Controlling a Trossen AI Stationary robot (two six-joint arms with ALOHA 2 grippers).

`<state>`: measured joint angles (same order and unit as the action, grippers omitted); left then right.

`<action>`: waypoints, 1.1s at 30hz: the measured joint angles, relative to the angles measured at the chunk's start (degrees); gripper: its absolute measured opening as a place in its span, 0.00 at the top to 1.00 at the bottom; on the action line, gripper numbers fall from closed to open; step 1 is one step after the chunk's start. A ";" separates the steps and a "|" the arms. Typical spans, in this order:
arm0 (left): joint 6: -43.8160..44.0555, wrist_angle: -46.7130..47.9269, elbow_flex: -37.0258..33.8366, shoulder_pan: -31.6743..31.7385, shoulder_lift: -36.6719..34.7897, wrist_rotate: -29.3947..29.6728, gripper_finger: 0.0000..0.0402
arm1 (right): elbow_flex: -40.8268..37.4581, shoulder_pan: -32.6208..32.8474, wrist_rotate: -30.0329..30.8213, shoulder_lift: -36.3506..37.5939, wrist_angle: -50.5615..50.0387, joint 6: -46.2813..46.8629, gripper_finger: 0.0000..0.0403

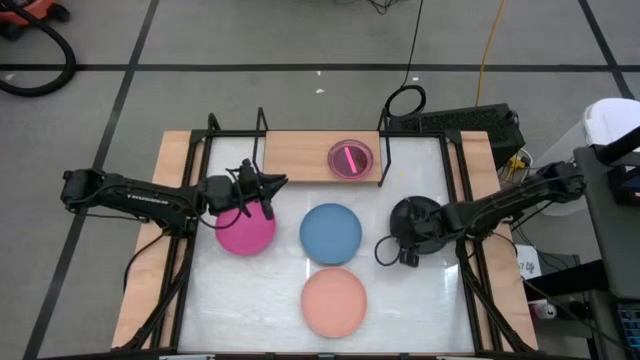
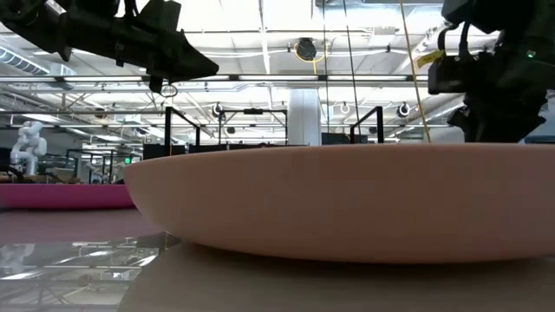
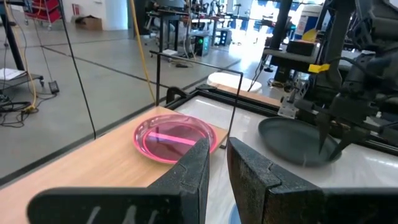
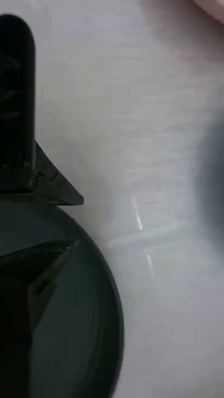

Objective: Place and stack plates onto a shelf
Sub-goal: Put the black plate on the shelf

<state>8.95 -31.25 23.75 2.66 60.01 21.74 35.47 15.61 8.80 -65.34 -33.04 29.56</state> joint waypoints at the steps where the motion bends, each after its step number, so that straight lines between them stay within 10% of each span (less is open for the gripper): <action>1: 0.00 0.13 0.01 0.00 0.00 -0.01 0.84 | -0.51 0.08 -0.02 -0.14 0.55 0.55 0.79; 22: 0.22 0.69 0.00 0.00 0.00 0.02 0.84 | -6.39 0.78 3.15 -2.98 6.11 5.27 0.97; 33: 0.33 1.12 0.00 0.00 0.00 0.02 0.84 | 8.60 3.91 12.78 -3.19 -5.64 -0.54 1.00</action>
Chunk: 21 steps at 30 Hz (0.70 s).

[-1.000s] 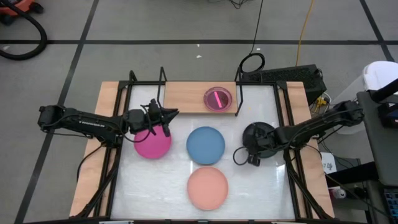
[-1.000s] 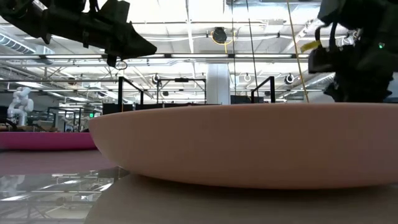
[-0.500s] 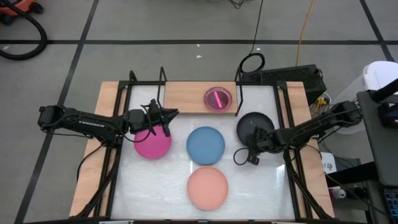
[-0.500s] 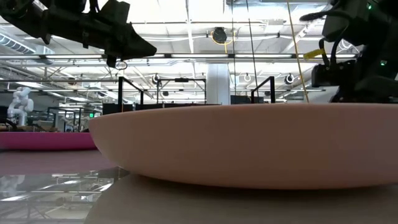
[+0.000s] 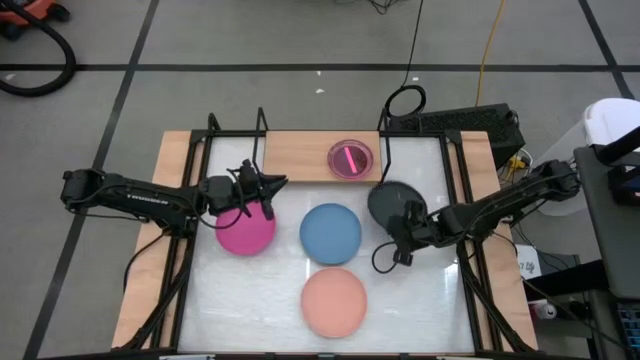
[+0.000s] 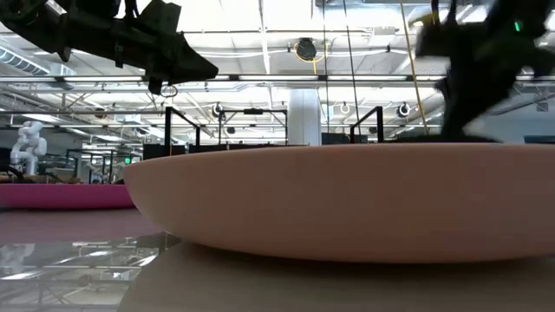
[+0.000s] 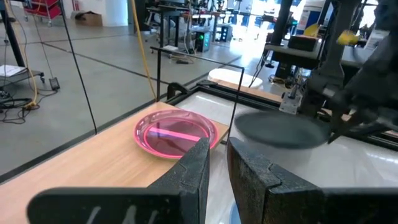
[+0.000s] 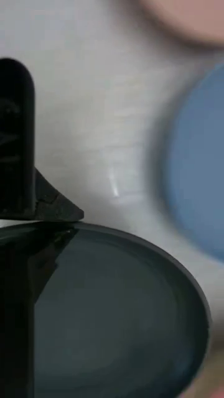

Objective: Place and stack plates onto a shelf
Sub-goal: Put the black plate on the shelf

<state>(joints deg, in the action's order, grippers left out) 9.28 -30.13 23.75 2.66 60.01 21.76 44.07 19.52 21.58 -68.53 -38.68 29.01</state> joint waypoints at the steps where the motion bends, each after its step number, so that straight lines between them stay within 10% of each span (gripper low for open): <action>1: 0.01 -0.02 0.00 0.00 0.00 0.00 0.84 | 1.96 0.10 0.86 0.02 -0.82 -1.09 1.00; 15: -0.04 -0.07 0.00 0.00 0.00 0.00 0.84 | 19.00 -4.76 2.27 -0.36 14.46 -33.43 1.00; 21: -0.09 -1.84 0.00 0.00 0.00 0.02 0.84 | 19.00 -17.19 -9.14 -5.85 29.66 -47.41 1.00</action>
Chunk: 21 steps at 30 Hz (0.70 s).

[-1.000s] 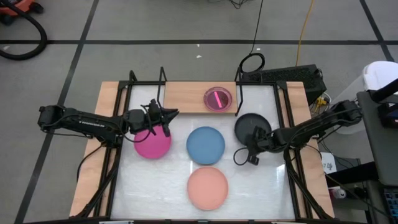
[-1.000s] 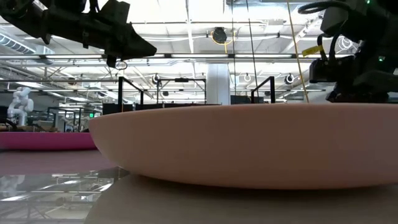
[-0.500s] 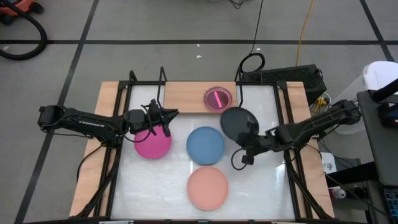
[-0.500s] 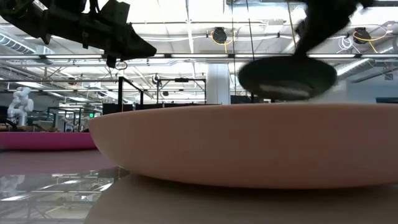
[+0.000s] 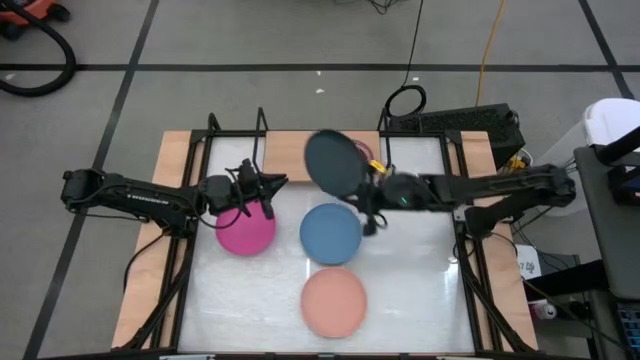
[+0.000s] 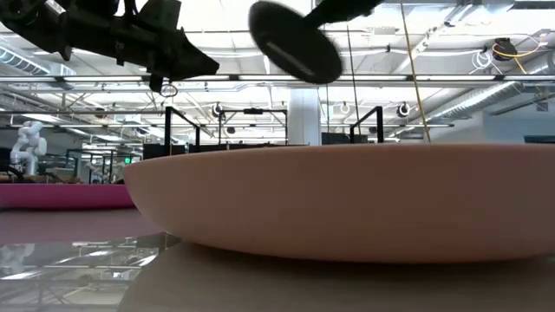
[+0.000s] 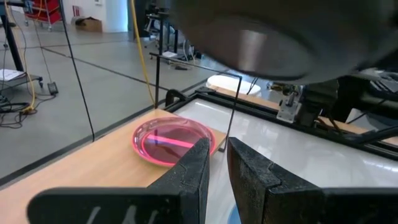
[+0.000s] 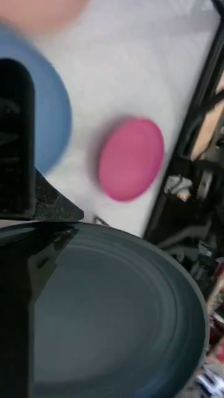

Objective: Place and stack plates onto a shelf
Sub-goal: Put the black plate on the shelf

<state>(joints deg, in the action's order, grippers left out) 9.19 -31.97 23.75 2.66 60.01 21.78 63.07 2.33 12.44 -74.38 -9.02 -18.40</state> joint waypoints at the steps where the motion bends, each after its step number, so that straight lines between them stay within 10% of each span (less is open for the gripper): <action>1: 0.00 -0.33 0.02 0.00 0.00 0.00 0.84 | 0.00 -2.08 -1.86 -1.33 2.31 -1.57 1.00; 21: -0.10 22.15 -0.02 -0.22 -19.59 10.85 0.84 | 11.50 -18.55 -24.73 -33.09 22.25 -11.30 1.00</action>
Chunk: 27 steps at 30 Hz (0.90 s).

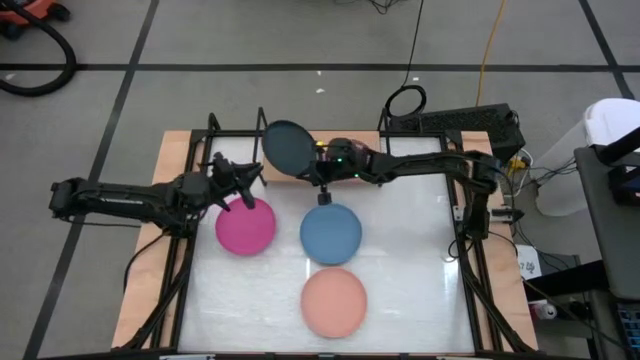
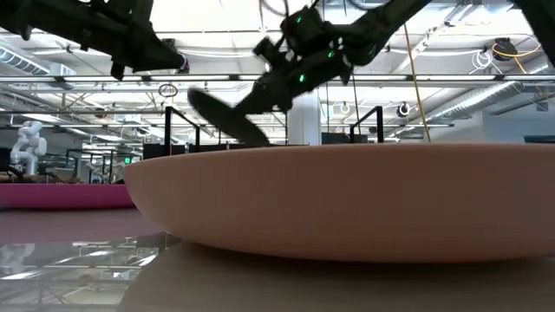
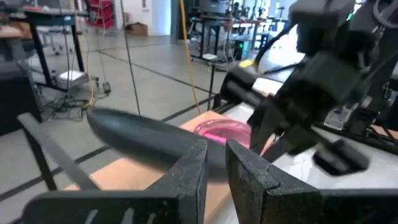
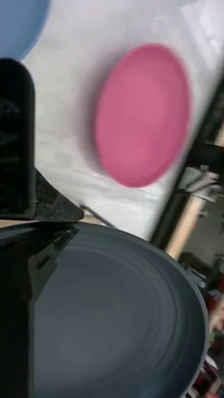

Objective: Place and stack plates onto a shelf
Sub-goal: Put the black plate on the shelf

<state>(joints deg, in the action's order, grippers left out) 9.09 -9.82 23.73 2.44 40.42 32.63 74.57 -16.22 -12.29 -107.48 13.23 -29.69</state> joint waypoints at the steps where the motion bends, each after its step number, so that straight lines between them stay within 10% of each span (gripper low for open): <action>1: 0.22 0.86 0.00 0.00 -0.47 0.04 0.84 | 0.39 -0.08 0.02 -1.25 -0.04 -0.49 1.00; 27: 2.19 4.54 0.00 0.00 -0.59 0.04 0.84 | 0.87 -3.24 0.22 -6.82 -3.59 2.42 1.00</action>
<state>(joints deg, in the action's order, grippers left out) 11.28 -5.28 23.73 2.44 39.83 32.67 75.44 -19.46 -12.08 -114.30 9.64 -27.28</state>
